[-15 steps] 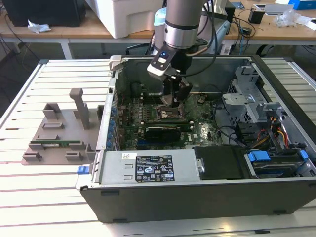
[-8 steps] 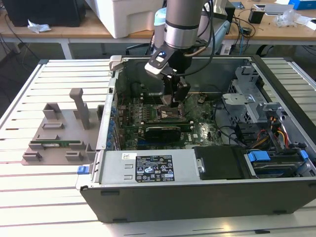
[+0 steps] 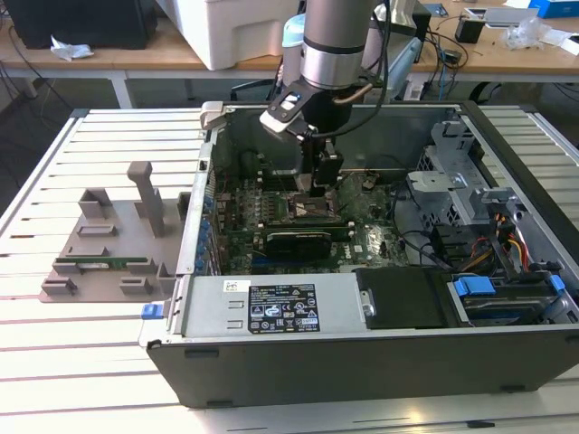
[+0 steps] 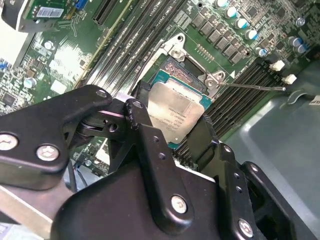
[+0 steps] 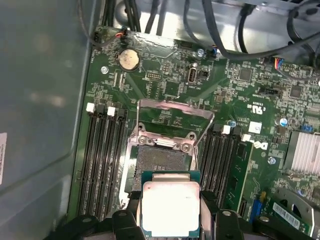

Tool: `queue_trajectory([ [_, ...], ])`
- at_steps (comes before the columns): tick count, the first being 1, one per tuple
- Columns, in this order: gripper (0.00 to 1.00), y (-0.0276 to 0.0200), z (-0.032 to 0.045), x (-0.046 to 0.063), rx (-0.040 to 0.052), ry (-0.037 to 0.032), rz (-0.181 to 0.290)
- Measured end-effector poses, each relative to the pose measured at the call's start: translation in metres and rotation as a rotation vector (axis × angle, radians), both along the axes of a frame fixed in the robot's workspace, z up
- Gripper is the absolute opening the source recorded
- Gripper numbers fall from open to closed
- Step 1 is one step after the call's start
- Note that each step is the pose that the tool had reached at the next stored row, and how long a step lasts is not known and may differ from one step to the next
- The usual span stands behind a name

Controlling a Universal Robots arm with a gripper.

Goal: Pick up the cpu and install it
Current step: 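Place the cpu into insertion slot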

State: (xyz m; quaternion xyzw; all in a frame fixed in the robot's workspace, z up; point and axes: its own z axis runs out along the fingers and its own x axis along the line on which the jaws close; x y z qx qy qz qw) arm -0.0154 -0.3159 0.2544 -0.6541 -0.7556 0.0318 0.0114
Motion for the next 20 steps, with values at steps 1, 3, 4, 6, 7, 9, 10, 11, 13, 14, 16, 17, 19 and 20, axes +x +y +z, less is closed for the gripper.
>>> queue_trajectory([
  [1, 0.55, 0.0000, 0.0000, 0.0000, -0.0006, 0.0000, -0.012],
  [3, 0.55, 0.0000, 0.0000, 0.0000, -0.0022, 0.0000, -0.045],
  [4, 0.55, 0.0000, -0.0001, 0.0000, -0.0026, -0.0001, -0.056],
  [6, 0.55, 0.0000, -0.0001, 0.0000, -0.0034, -0.0001, -0.074],
  [7, 0.55, 0.0000, -0.0001, 0.0000, -0.0038, 0.0000, -0.084],
  [9, 0.55, 0.0000, -0.0001, 0.0000, -0.0048, 0.0000, -0.116],
  [10, 0.55, 0.0000, 0.0000, 0.0000, -0.0053, 0.0000, -0.132],
  [11, 0.55, 0.0000, 0.0000, 0.0000, -0.0056, 0.0000, -0.142],
  [13, 0.55, 0.0000, 0.0000, 0.0000, -0.0062, 0.0001, -0.163],
  [14, 0.55, 0.0000, 0.0000, 0.0000, -0.0065, 0.0001, -0.176],
  [16, 0.55, 0.0000, -0.0001, 0.0000, -0.0068, 0.0001, -0.192],
  [17, 0.55, 0.0000, 0.0000, 0.0000, -0.0070, 0.0001, -0.201],
  [19, 0.55, 0.0000, 0.0000, 0.0000, -0.0083, 0.0002, -0.250],
  [20, 0.55, 0.0000, 0.0000, 0.0000, -0.0098, 0.0001, -0.275],
])
